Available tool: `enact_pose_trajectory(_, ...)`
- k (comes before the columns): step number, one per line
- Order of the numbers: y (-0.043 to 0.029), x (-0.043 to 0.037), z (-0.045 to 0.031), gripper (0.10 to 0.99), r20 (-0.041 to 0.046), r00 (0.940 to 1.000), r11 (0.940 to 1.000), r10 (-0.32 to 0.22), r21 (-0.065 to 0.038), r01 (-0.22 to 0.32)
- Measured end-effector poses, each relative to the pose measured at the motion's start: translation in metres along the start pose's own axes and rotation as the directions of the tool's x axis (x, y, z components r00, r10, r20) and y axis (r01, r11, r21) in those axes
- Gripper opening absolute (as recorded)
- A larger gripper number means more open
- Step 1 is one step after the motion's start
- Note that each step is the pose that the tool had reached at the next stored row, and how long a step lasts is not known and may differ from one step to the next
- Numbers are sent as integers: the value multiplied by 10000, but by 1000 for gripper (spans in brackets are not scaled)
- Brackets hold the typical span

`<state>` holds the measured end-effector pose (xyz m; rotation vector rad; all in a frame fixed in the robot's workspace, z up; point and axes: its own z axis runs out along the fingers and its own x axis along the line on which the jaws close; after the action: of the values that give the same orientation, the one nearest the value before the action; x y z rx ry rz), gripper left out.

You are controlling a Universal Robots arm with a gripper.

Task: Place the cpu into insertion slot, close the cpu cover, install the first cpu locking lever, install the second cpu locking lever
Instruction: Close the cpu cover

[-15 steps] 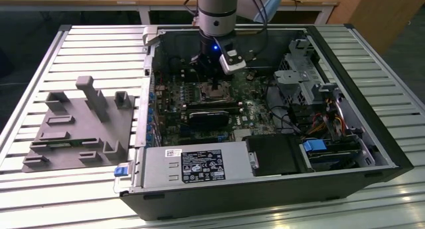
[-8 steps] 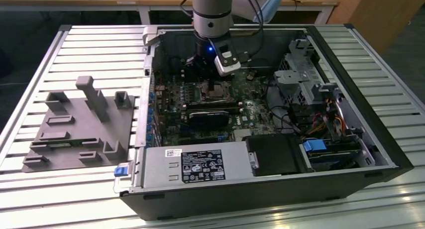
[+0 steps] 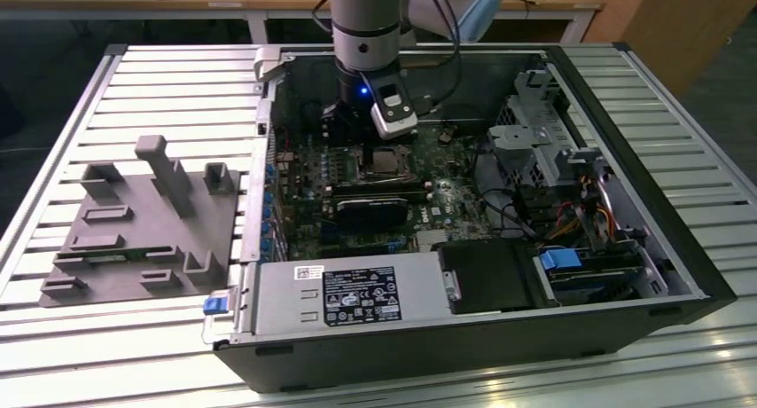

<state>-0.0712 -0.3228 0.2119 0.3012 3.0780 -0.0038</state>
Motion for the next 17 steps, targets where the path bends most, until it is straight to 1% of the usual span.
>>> enact_pose_trajectory(5, -6, 24, 64, 102, 0, 10000, 10000, -1, 1, 1)
enact_pose_trajectory(8, -6, 27, 90, 102, -1, 10000, 10000, -1, 2, 1)
enact_pose_trajectory(17, -7, 30, 122, 102, -1, 10000, 10000, -1, 3, 1)
